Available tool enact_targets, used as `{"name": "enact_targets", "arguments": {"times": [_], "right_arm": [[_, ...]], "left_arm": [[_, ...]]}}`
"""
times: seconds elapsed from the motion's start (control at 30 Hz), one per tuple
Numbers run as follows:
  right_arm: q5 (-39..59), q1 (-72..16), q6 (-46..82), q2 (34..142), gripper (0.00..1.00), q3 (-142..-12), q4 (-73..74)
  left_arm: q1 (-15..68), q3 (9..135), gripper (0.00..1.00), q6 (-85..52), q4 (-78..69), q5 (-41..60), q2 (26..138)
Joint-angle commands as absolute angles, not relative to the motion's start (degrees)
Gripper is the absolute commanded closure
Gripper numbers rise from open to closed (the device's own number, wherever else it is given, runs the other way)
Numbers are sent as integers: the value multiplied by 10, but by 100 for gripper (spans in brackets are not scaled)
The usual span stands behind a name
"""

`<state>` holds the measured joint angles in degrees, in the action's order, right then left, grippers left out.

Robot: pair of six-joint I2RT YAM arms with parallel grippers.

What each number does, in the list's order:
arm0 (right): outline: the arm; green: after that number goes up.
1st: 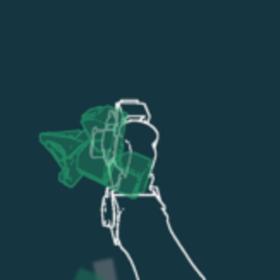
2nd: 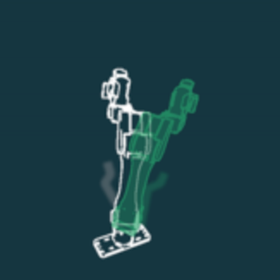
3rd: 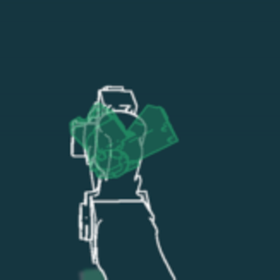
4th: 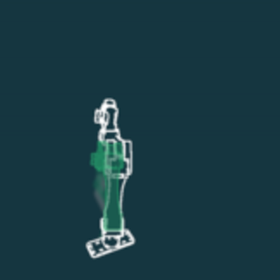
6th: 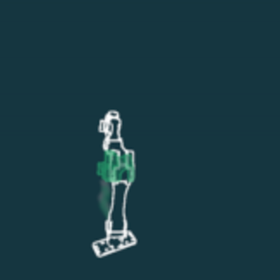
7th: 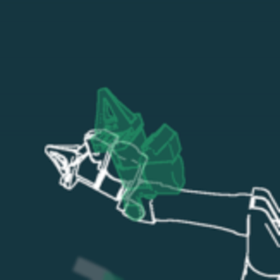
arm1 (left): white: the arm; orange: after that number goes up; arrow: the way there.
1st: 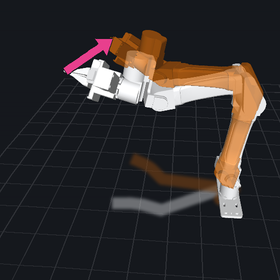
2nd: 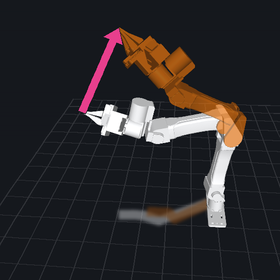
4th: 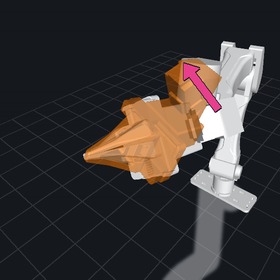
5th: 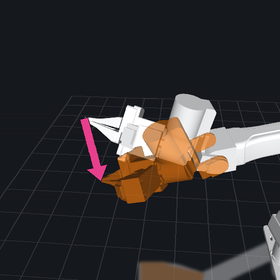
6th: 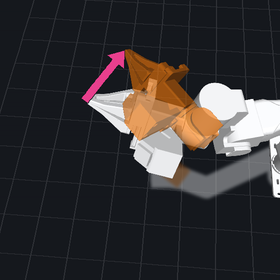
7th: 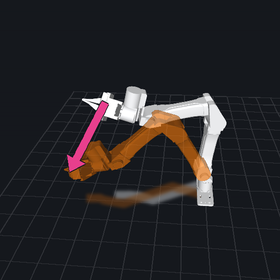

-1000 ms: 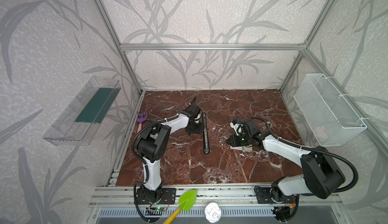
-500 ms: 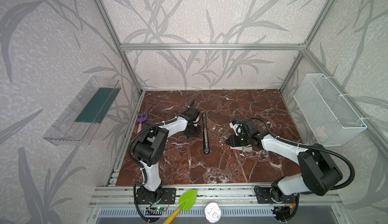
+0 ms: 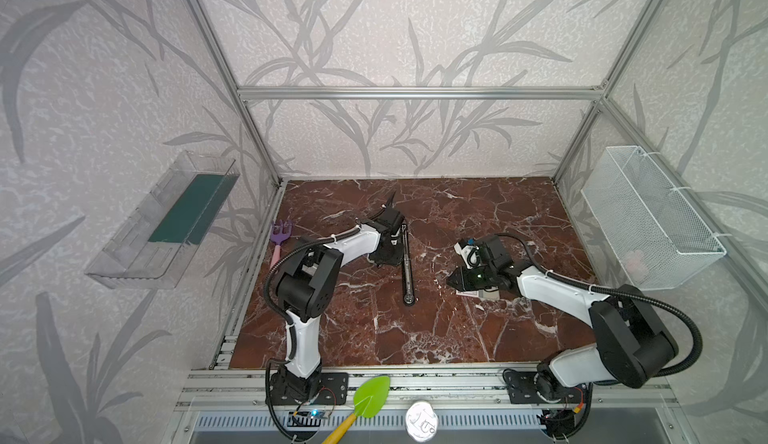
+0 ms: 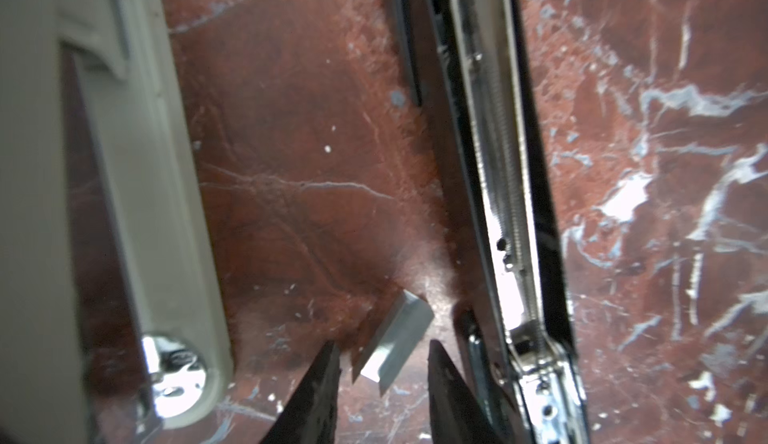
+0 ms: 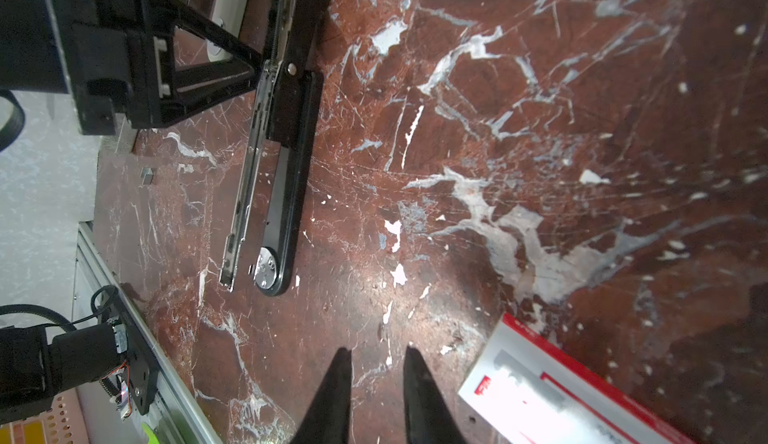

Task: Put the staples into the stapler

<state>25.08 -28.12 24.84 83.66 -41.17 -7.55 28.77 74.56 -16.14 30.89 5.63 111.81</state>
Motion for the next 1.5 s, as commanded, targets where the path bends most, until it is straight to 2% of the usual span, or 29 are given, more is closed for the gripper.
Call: {"name": "enact_targets", "arguments": {"times": [0.0,0.43,1.1,1.47], "right_arm": [[256,-281,249,841,75,-415,-69],[258,-281,253,839,75,-407,-64],[257,-280,256,841,75,-403,-56],[258,-279,259,837,75,-401,-51]], "left_arm": [[298,756,65,-140,342,29,1129],[307,770,59,-97,345,20,1140],[316,738,77,-113,352,37,1128],[314,723,81,-121,351,34,1091]]}}
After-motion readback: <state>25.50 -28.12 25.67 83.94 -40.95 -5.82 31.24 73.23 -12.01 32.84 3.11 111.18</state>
